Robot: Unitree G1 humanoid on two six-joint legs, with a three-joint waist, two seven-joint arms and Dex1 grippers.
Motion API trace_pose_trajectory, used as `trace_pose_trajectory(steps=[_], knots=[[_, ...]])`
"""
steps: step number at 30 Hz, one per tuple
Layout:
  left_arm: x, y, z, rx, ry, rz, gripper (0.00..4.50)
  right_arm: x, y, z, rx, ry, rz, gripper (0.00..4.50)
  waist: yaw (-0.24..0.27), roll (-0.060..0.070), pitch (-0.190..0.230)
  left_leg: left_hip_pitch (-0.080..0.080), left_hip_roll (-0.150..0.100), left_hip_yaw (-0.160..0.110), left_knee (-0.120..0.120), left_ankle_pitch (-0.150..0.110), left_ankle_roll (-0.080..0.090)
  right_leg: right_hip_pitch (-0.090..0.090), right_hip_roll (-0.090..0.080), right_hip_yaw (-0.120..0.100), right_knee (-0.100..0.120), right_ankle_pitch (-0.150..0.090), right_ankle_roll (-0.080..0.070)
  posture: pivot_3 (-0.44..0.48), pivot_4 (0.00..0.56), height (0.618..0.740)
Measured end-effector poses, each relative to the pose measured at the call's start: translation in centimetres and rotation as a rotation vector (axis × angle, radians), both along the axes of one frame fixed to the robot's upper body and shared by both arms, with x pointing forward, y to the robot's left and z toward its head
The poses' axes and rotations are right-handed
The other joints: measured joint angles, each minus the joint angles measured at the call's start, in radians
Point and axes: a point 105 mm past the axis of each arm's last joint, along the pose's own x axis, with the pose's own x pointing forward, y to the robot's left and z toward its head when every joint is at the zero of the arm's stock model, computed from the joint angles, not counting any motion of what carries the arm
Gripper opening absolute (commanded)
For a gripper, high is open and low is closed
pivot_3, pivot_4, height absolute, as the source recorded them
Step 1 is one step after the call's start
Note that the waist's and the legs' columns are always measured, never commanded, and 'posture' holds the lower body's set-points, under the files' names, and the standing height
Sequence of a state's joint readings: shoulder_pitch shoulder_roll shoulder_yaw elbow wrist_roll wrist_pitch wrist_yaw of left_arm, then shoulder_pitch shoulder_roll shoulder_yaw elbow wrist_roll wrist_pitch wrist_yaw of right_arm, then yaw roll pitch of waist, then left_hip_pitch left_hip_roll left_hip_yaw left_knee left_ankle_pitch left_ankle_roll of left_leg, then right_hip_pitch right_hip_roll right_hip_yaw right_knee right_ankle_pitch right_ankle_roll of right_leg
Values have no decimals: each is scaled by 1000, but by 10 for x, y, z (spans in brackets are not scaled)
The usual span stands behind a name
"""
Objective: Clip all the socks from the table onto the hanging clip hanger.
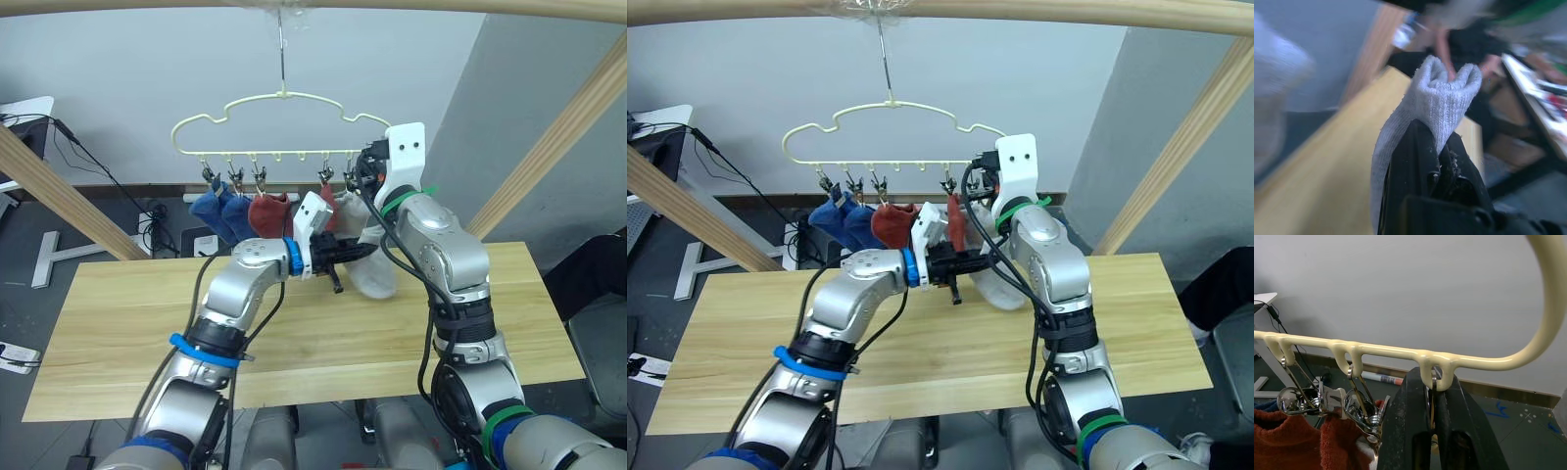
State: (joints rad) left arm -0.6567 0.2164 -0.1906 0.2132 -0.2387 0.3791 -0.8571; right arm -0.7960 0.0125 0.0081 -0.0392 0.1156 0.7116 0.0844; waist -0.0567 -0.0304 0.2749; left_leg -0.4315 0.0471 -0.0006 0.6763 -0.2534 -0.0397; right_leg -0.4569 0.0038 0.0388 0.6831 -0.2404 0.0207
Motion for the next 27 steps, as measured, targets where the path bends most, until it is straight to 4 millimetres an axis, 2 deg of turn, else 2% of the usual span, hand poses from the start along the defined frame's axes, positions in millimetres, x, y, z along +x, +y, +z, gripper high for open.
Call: trace_pose_trajectory(steps=[6, 17, 27], knots=[[22, -22, 12, -43, -26, 87, 42, 0, 0, 1, 4, 1, -2, 0, 0, 0, 0, -1, -1, 1, 0, 0, 0, 0, -1, 1, -2, 0, 1, -79, 284, 711], [46, -7, 9, 16, -26, 182, 42, -2, -3, 2, 1, 0, -8, 0, -1, 0, 0, -1, -1, 1, 0, 0, 0, 0, -1, 0, -2, 0, 1, -94, 285, 711], [52, -8, 16, 44, -36, 184, 42, -3, -3, 3, 1, 2, -6, 0, -3, 0, 0, -1, -1, 0, 0, 0, 0, 0, 0, 0, -2, 0, 1, -93, 283, 711]])
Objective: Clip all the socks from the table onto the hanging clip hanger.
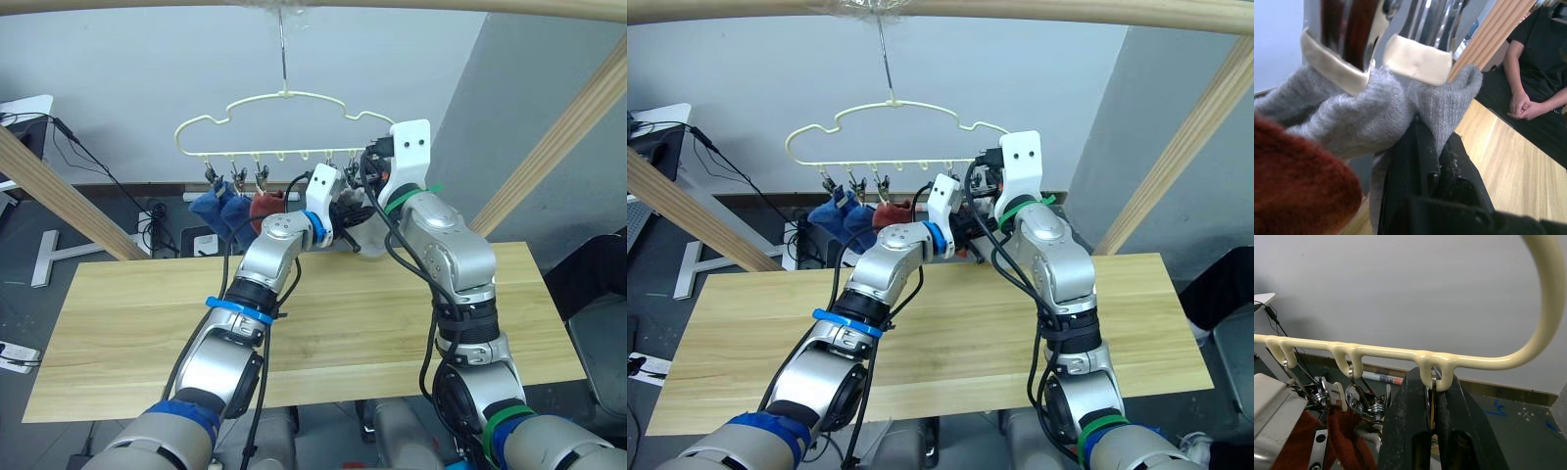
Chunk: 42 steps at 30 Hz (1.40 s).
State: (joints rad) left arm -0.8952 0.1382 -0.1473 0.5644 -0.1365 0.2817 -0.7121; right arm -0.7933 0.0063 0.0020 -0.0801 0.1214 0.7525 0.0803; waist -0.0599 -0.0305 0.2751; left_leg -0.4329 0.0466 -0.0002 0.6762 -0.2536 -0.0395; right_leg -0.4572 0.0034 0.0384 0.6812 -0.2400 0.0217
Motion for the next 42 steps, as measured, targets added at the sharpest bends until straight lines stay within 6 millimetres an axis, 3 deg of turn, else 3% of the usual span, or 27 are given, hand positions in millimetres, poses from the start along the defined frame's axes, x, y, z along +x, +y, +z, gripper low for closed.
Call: trace_pose_trajectory(steps=[4, 16, 21, 27, 32, 38, 42], knots=[[5, 2, 11, 9, -24, 11, 42, 0, 0, 0, 0, 0, 1, 0, 0, 0, 0, 0, 0, 0, 0, 0, 0, 0, 0, 0, 0, 0, 0, -92, 282, 711], [6, 7, 17, -27, 8, 25, 42, -3, 1, 0, -7, -1, 8, 0, 0, 0, 0, 0, 0, 0, 0, 0, 0, 0, 0, 0, 0, 0, 0, -86, 280, 711], [2, 4, 21, -36, -12, 4, 0, -5, 2, 1, -7, -15, 12, 1627, 0, 0, 0, 0, 0, 0, 0, 0, 0, 0, 0, 0, 0, 0, 0, -86, 280, 711], [-6, 5, 24, -31, -54, -39, 1602, -5, 0, -4, 6, 13, 10, 3782, 1, 0, 0, 0, 0, 0, 0, 0, 0, 0, 0, 0, 0, 0, 0, -80, 279, 711], [-16, 13, 14, 48, -124, -80, 3072, -17, -6, -3, -14, 14, 38, 3797, 2, 0, 0, 0, 0, 0, 0, 0, 0, 0, 0, 0, 0, 0, 0, -78, 282, 711], [-33, 45, -8, 155, -180, -118, 3072, -41, -25, -15, -127, 55, 131, 3797, 2, 0, 0, 0, 0, 0, 0, 0, 0, 0, -1, 0, 0, 0, 0, -71, 275, 711], [-56, 75, -14, 191, -176, -154, 3072, -62, -42, -13, -280, 37, 233, 3797, 1, 0, 0, 0, 0, -1, 0, 0, 0, 0, -1, 0, 0, 0, 0, -60, 264, 711]])
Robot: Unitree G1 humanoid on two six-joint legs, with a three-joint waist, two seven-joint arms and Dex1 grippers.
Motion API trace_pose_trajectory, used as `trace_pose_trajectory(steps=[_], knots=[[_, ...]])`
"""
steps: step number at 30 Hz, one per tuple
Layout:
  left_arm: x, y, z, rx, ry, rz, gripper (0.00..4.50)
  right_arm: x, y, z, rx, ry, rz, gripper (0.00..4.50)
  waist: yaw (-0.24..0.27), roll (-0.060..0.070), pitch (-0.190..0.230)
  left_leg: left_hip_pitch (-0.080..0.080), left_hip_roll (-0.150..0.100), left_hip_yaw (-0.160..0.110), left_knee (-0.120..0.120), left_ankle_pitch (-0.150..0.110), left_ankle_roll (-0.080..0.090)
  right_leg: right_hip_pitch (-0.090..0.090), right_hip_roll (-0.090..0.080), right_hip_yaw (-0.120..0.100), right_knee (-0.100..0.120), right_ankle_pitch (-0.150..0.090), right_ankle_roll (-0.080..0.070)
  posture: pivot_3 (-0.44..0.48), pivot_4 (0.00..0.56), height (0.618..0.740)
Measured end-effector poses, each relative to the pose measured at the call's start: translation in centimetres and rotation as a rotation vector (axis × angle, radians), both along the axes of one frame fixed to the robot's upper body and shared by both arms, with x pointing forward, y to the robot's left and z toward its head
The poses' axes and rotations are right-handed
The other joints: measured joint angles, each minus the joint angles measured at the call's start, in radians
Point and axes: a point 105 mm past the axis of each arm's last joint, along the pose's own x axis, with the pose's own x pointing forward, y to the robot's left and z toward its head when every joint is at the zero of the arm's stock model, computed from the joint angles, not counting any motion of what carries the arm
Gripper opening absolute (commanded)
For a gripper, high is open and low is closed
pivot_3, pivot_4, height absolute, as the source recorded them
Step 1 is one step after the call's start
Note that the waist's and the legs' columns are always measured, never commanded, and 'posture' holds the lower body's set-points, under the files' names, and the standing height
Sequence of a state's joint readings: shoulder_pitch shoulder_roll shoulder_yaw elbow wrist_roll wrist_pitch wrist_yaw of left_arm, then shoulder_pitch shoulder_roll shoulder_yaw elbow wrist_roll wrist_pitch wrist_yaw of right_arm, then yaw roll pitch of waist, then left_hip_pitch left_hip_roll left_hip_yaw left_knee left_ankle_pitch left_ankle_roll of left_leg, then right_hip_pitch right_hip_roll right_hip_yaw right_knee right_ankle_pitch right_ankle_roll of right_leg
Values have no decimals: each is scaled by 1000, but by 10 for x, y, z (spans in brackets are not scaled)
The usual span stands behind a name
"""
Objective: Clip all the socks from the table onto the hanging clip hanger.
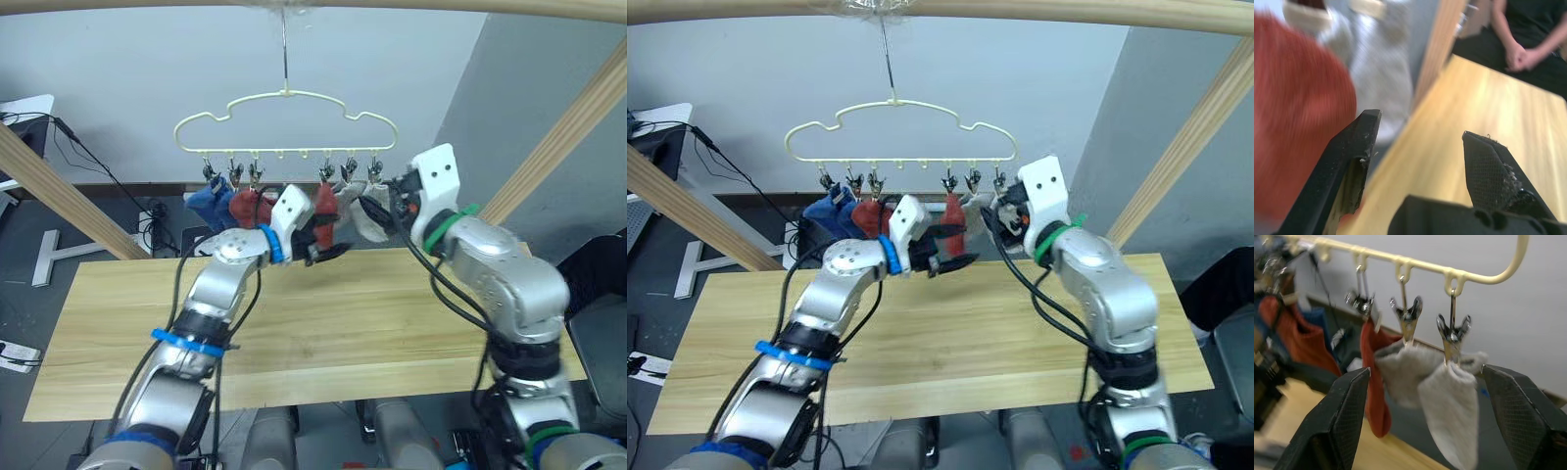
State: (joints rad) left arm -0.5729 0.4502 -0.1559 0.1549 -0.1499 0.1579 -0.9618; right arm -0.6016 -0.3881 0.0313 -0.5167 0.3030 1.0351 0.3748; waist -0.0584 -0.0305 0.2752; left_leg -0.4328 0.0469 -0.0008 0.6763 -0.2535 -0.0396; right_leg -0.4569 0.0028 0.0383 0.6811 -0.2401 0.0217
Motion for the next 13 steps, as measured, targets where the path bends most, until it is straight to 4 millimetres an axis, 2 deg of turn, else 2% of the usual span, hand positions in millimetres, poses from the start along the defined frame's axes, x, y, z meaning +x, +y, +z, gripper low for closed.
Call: trace_pose_trajectory(steps=[3, 6, 13], knots=[[-8, 32, 4, 61, -17, 62, 3072, -19, -5, 1, -94, -12, 108, 3797, 0, 0, 0, 0, 0, -1, 0, 0, 0, 0, 0, -1, 0, 0, 1, -37, 251, 711], [-15, 76, 10, 135, -20, 172, 3072, -32, -23, 2, -169, -14, 172, 3797, 4, 0, 0, 1, 0, -1, 0, 0, 0, 1, 0, -1, 0, -3, 4, -2, 234, 711], [-10, 140, 46, 111, -68, 375, 3072, -36, -68, 9, -264, -49, 177, 3797, 29, -1, 0, 1, -1, 0, 2, 0, 0, 1, 0, 0, -1, -3, 5, 53, 207, 711]])
